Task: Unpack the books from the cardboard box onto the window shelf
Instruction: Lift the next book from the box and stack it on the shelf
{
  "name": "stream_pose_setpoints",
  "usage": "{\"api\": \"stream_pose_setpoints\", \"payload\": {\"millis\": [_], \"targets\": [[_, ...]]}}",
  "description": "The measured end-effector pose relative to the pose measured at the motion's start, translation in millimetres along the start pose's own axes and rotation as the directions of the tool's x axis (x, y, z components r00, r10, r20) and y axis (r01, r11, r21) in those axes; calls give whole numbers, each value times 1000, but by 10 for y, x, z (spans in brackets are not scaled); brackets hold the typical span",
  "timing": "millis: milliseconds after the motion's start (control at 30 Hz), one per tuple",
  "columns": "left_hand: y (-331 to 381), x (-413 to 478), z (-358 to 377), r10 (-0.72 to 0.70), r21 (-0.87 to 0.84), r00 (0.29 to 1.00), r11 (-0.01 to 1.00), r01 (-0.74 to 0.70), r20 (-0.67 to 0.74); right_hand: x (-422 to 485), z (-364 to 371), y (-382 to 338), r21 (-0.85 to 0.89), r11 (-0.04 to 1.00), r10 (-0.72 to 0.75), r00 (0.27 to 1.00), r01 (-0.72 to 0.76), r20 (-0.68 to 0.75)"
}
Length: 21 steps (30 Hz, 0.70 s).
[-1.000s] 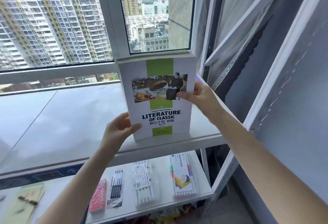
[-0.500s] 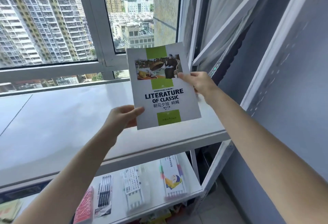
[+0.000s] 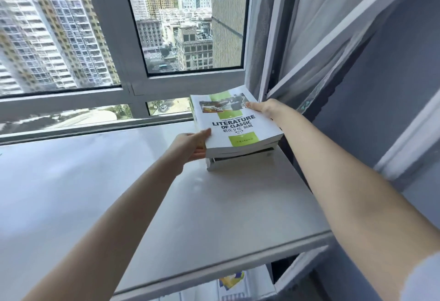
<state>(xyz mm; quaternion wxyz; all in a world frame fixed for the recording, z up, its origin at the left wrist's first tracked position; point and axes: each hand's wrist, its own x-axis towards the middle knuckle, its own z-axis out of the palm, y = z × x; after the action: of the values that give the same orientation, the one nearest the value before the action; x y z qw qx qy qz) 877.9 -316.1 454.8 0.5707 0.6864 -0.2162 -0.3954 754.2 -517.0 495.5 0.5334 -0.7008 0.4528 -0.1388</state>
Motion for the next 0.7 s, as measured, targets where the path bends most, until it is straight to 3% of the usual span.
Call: {"api": "stream_pose_setpoints", "payload": {"millis": [133, 367, 433, 533, 633, 700], "targets": [[-91, 176, 16, -3, 175, 999, 985, 10, -43, 199, 35, 93, -42, 999, 22, 1000, -22, -1], [-103, 237, 41, 54, 387, 999, 921, -52, 6, 392, 8, 123, -94, 996, -1, 1000, 0, -15], [-60, 173, 27, 87, 598, 996, 799, -62, -13, 357, -6, 62, -269, 963, -61, 993, 32, -101], [15, -58, -68, 280, 862, 959, 493, -117, -30, 144, -44, -62, -456, 886, -168, 976, 86, -142], [59, -456, -169, 455, 895, 874, 298, -332, 172, -257, -14, -180, -440, 875, -237, 971, 204, -22], [-12, -799, -175, 484, 871, 819, 201, -448, 309, -665, 44, -144, -466, 850, -270, 963, 244, 13]]}}
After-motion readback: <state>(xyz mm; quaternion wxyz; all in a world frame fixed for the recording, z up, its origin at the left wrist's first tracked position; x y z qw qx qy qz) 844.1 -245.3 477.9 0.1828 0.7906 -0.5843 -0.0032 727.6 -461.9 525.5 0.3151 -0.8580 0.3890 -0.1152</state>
